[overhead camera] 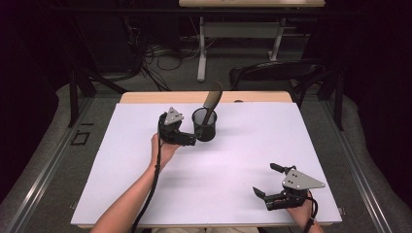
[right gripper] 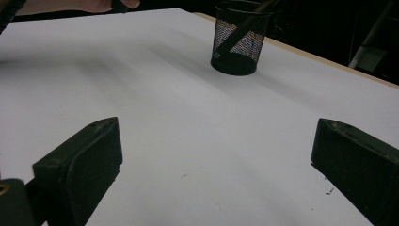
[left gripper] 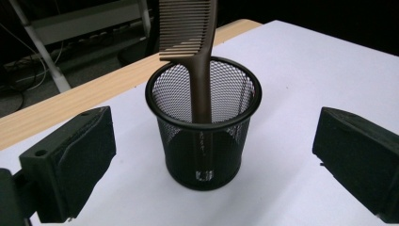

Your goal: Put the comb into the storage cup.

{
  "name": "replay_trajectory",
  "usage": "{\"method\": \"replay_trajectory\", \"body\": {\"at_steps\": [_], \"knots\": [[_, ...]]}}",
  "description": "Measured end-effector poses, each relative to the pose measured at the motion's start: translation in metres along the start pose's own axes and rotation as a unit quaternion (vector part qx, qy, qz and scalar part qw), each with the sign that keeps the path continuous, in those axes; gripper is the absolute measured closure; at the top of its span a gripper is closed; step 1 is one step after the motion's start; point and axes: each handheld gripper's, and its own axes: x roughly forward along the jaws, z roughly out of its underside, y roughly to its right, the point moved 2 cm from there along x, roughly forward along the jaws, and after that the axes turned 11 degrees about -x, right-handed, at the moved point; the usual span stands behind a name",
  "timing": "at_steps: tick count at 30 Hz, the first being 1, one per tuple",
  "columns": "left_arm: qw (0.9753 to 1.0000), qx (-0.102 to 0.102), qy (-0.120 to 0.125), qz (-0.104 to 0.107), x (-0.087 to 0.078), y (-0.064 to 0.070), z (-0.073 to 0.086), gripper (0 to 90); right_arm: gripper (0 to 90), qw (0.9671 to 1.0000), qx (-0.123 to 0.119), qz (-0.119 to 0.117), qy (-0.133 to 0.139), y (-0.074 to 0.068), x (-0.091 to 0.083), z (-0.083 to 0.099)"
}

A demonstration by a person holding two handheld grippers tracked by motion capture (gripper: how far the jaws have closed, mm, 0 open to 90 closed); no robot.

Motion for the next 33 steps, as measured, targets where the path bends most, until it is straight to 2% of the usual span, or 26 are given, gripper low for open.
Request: {"method": "replay_trajectory", "body": {"at_steps": [11,22,33], "knots": [[0.9997,0.002,-0.025,-0.005,-0.012,-0.005,0.012,0.0,1.6,1.0000,0.001,-0.004,0.000,0.000,0.004,-0.002],[0.9995,0.002,-0.031,-0.011,-0.028,-0.010,0.020,0.0,0.3,0.9999,0.013,-0.002,-0.009,0.000,0.000,0.001],[0.9991,0.000,-0.041,-0.012,-0.044,-0.010,0.028,0.0,0.3,0.9999,0.011,0.000,-0.011,-0.003,-0.003,0.000]]}}
